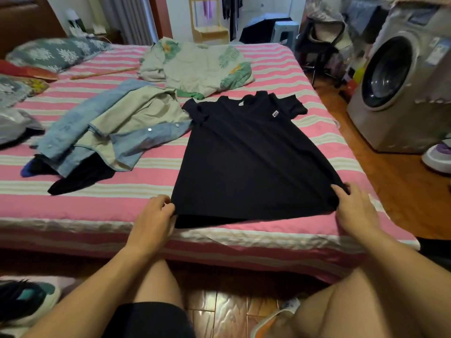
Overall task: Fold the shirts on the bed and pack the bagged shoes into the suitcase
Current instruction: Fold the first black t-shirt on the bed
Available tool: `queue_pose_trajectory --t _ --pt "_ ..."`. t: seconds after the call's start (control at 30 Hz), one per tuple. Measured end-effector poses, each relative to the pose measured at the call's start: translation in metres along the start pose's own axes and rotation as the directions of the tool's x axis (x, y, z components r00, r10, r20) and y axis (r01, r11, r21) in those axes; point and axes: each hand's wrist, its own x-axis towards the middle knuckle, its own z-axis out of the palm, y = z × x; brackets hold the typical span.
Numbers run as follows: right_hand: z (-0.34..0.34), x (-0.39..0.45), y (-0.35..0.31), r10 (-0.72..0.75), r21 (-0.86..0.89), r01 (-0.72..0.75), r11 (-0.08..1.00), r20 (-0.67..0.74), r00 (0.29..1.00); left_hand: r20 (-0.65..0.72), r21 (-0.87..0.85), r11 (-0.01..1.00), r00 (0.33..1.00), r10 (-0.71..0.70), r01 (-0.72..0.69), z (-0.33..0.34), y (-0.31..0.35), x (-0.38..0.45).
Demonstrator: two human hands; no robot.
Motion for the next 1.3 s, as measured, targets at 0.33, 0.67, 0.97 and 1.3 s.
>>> queue_pose_trajectory --t 0.33,0.67,0.97,1.3 --pt "-0.003 0.008 0.0 0.03 0.131 -0.027 0.991 -0.022 0.999 0.281 0.201 0.918 0.918 0.281 -0.343 0.009 0.043 0.031" --pt "-0.004 0.001 -0.008 -0.234 -0.055 0.228 0.972 -0.142 0.962 0.051 -0.018 0.976 0.975 -0.216 0.217 -0.057 0.009 0.018" --pt "-0.04 0.005 -0.046 -0.233 -0.049 0.228 0.972 -0.191 0.954 -0.07 0.011 0.922 0.92 -0.385 0.386 -0.06 -0.017 0.012" --pt "-0.05 0.019 -0.062 0.625 0.86 -0.503 0.086 0.347 0.699 -0.005 -0.326 0.672 0.71 -0.704 0.665 -0.06 -0.037 0.015"
